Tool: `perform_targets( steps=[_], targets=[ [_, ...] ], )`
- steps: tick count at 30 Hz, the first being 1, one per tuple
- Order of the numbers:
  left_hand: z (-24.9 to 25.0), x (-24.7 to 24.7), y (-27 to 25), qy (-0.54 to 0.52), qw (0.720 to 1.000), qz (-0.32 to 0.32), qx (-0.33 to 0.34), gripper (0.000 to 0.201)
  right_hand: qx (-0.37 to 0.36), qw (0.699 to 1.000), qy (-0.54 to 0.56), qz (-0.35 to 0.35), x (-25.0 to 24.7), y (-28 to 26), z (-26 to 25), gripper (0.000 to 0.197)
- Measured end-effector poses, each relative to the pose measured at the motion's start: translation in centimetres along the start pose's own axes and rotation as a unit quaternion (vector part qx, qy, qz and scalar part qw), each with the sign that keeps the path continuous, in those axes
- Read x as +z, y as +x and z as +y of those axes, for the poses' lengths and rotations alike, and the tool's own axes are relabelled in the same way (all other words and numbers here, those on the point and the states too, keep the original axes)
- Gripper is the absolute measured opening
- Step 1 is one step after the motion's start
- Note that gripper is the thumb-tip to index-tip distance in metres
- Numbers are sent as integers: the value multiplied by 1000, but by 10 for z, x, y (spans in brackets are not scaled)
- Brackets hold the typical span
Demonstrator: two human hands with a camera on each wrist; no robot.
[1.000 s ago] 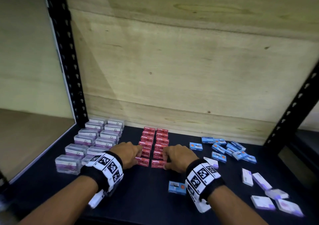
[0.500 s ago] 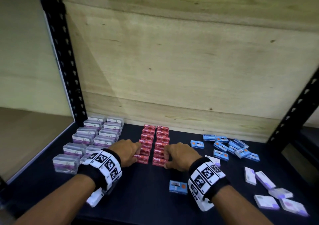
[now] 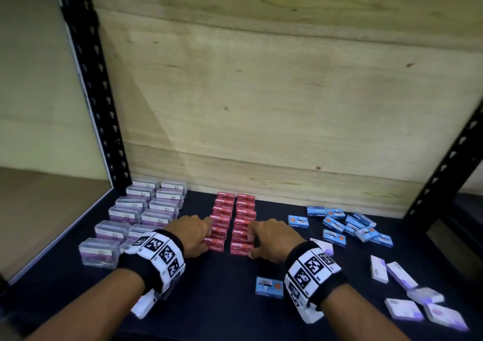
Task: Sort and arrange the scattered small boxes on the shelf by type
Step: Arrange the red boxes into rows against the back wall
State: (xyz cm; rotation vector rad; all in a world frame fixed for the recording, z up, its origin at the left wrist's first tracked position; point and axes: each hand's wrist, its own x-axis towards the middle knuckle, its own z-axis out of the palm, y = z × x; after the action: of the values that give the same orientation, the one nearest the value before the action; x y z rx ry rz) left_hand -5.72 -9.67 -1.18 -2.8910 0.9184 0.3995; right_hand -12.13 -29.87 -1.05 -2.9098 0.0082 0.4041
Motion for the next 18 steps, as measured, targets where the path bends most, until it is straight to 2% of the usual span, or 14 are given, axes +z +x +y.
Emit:
perform_targets(
  steps=[6, 9, 13, 18],
  targets=[
    [-8, -5, -4, -73, 997, -25, -20, 34, -9, 996, 80, -49, -7, -10, 12, 38],
    [-10, -16, -8, -50, 998, -21, -40, 29, -2, 991, 113, -66, -15, -15, 30, 37],
    [5, -44, -7, -16, 998, -28, -45, 25, 32, 993, 106, -36, -33, -18, 69, 25],
    [41, -71, 17, -45, 998, -42, 0, 23, 99, 993, 56, 43, -54, -12, 125, 26]
  ],
)
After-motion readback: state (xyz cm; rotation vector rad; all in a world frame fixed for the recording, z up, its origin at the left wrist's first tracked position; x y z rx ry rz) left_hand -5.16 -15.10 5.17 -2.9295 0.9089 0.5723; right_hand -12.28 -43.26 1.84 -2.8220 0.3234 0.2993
